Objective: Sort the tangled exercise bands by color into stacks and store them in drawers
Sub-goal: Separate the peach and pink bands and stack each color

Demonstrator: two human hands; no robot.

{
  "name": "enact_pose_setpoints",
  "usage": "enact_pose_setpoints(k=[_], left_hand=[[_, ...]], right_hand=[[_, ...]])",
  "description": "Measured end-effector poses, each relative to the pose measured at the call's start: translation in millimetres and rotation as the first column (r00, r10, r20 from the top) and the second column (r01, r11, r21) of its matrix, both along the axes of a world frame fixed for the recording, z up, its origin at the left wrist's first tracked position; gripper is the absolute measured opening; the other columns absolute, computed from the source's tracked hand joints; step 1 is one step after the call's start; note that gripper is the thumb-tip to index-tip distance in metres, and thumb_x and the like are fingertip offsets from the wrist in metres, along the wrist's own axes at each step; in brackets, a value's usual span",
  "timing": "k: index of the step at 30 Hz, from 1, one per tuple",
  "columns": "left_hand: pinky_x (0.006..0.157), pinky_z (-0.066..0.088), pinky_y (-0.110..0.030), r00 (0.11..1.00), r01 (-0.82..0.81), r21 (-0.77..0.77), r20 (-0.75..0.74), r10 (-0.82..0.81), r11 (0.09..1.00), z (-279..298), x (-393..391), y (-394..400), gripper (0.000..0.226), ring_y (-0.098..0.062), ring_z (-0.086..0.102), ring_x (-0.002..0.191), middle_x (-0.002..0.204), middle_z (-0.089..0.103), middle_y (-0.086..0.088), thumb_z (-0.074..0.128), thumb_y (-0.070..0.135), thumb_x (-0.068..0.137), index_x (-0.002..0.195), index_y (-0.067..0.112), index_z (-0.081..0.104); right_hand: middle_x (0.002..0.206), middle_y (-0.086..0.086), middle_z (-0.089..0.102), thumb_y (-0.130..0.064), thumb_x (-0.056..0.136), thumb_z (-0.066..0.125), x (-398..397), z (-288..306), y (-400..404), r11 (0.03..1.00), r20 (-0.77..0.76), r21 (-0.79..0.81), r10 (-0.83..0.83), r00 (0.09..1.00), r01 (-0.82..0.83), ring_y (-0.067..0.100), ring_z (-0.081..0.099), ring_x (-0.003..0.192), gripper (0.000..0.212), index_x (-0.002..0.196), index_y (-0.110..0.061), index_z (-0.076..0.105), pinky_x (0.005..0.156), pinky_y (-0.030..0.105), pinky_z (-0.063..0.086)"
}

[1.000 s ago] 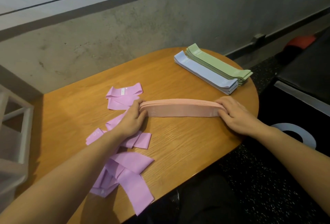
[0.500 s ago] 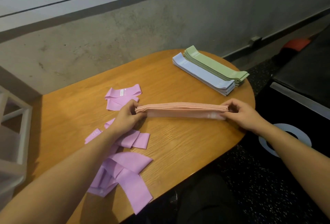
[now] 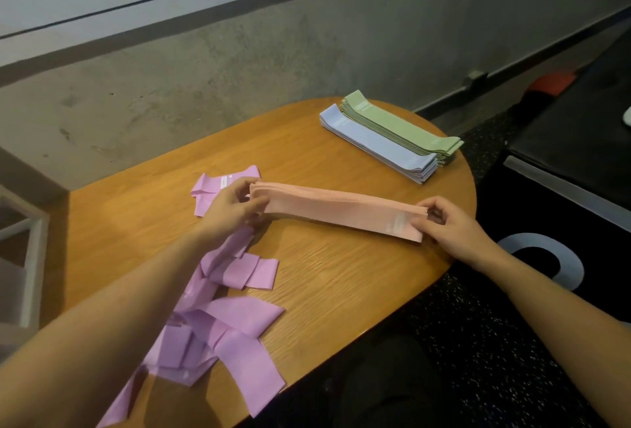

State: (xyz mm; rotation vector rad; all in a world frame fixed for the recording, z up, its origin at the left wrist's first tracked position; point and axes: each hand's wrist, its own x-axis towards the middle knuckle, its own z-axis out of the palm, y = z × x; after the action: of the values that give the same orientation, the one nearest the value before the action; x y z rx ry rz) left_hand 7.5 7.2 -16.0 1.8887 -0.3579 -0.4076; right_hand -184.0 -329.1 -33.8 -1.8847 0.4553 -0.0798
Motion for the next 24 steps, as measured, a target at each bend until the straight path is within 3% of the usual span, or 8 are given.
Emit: enact_pose_setpoints(k=[5, 9, 11, 17, 24], left_hand=[[0.062, 0.052, -0.021, 0.999, -0.015, 0.018, 0.040, 0.014, 1.000, 6.7, 39.9, -28.4, 0.037, -0.011, 0.062, 0.080, 0.114, 0.067, -0.003, 0.062, 0.004, 0.096, 0.129, 0.021, 0.063], [0.055, 0.046, -0.021, 0.991, -0.125, -0.025, 0.035, 0.126, 0.992, 20.9, 72.4, -67.1, 0.043, -0.015, 0.058, 0.075, 0.099, 0.063, -0.004, 0.065, 0.002, 0.093, 0.130, 0.023, 0.059], [0.054, 0.046, -0.019, 0.984, -0.172, -0.015, 0.036, 0.173, 0.985, 25.8, 89.7, -83.5, 0.043, -0.014, 0.060, 0.074, 0.102, 0.064, -0.007, 0.067, 0.003, 0.092, 0.129, 0.025, 0.059], [0.060, 0.048, -0.019, 0.974, -0.227, 0.077, -0.001, 0.228, 0.971, 23.7, 138.6, -133.6, 0.040, -0.022, 0.062, 0.095, 0.122, 0.061, -0.014, 0.066, 0.002, 0.092, 0.129, 0.015, 0.059], [0.078, 0.057, -0.029, 0.964, -0.259, 0.173, -0.017, 0.266, 0.950, 6.6, 160.0, -173.8, 0.033, -0.021, 0.063, 0.106, 0.124, 0.059, -0.007, 0.063, 0.013, 0.098, 0.129, 0.021, 0.061]], right_hand=[[0.095, 0.008, 0.069, -0.005, 0.094, 0.065, 4.2, 5.2, 9.2, 0.991, -0.023, 0.117, -0.069, 0.997, 0.071, 0.019, 0.062, 0.075, 0.043, 0.123, -0.032, 0.048, 0.072, 0.036, 0.053], [0.096, 0.007, 0.067, -0.010, 0.097, 0.061, 21.2, 5.8, 12.4, 0.987, 0.001, 0.084, -0.137, 0.991, 0.136, 0.014, 0.060, 0.074, 0.019, 0.107, -0.025, 0.062, 0.065, 0.028, 0.051], [0.100, 0.009, 0.068, -0.011, 0.098, 0.060, 33.0, 7.7, 12.3, 0.979, -0.012, 0.099, -0.178, 0.984, 0.178, 0.014, 0.062, 0.076, 0.013, 0.104, -0.019, 0.068, 0.065, 0.026, 0.053], [0.093, 0.006, 0.064, -0.012, 0.097, 0.063, 68.6, 9.6, 3.4, 0.956, -0.069, 0.195, -0.212, 0.975, 0.221, 0.012, 0.064, 0.078, 0.023, 0.119, -0.014, 0.069, 0.069, 0.024, 0.059], [0.088, 0.008, 0.064, -0.015, 0.094, 0.066, 88.6, -6.0, -11.7, 0.965, -0.131, 0.145, -0.202, 0.971, 0.220, 0.015, 0.066, 0.074, 0.019, 0.113, -0.017, 0.069, 0.059, 0.026, 0.059]])
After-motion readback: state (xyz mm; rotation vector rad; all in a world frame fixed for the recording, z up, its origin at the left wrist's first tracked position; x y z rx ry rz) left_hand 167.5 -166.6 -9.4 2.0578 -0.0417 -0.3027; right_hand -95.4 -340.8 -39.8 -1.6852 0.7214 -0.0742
